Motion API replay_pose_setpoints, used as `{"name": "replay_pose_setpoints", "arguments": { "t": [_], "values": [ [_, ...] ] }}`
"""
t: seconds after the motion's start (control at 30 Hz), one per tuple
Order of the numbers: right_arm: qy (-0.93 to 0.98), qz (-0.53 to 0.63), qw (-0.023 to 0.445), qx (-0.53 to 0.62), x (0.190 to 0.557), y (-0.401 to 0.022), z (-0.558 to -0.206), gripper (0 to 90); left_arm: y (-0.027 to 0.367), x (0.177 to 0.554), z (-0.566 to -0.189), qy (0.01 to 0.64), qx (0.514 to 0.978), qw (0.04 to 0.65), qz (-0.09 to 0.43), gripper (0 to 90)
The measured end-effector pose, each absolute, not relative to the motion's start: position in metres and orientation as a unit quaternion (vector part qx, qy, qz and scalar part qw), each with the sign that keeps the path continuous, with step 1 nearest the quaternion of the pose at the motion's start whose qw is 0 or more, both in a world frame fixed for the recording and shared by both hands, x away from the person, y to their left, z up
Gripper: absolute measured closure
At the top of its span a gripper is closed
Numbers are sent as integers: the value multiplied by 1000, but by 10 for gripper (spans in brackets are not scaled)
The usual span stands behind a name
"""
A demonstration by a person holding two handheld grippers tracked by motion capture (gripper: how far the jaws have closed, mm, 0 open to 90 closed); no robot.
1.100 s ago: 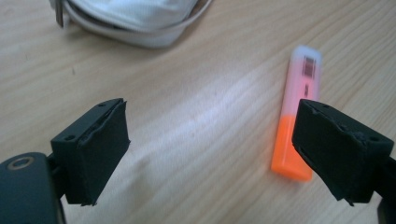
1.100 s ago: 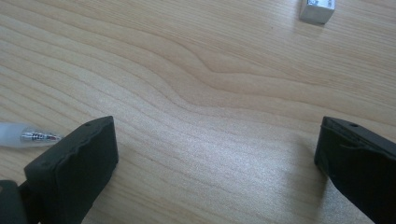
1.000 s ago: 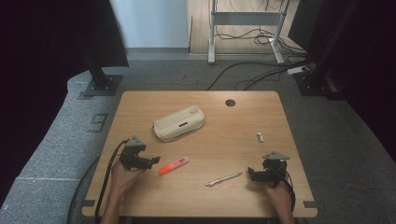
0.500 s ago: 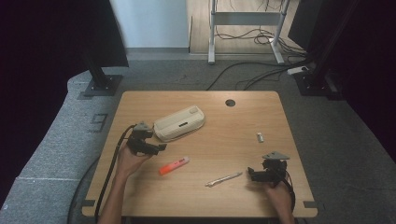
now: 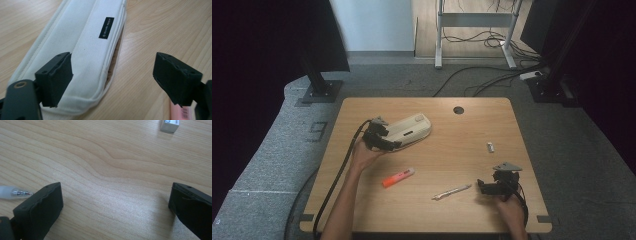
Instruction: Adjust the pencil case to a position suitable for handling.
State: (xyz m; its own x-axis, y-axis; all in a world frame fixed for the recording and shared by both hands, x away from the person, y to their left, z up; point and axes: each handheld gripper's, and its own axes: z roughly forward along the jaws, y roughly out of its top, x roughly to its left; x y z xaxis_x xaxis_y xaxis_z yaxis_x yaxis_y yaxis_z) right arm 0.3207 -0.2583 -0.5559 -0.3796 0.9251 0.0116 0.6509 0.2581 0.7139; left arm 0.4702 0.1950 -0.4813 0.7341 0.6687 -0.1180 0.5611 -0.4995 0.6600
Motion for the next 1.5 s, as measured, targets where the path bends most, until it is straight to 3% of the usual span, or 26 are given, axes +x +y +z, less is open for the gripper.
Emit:
{"name": "replay_pose_setpoints", "arguments": {
  "t": [0.27, 0.43, 0.57, 0.67, 0.77, 1.07, 1.33, 1.5],
  "values": [
    [764, 325, 211, 516, 321, -258, -556, 0, 195, 486, -493, 361, 861, 351, 70, 243],
    [764, 325, 211, 516, 321, -258, -556, 0, 196, 490, -507, 348, 880, 317, 64, 261],
    [764, 325, 211, 515, 321, -258, -556, 0, 196, 486, -513, 345, 880, 317, 82, 289],
    [764, 325, 211, 516, 321, -258, -556, 0, 196, 483, -515, 344, 879, 314, 99, 343],
    [764, 325, 211, 516, 321, -258, -556, 0, 197, 477, -517, 348, 876, 317, 107, 453],
    [764, 325, 211, 516, 321, -258, -556, 0, 199, 458, -520, 349, 870, 332, 108, 516],
    [764, 325, 211, 516, 321, -258, -556, 0, 200, 433, -516, 353, 863, 333, 138, 656],
    [764, 325, 211, 516, 321, -258, -556, 0, 207, 424, -510, 363, 854, 352, 121, 710]
  ]
}}
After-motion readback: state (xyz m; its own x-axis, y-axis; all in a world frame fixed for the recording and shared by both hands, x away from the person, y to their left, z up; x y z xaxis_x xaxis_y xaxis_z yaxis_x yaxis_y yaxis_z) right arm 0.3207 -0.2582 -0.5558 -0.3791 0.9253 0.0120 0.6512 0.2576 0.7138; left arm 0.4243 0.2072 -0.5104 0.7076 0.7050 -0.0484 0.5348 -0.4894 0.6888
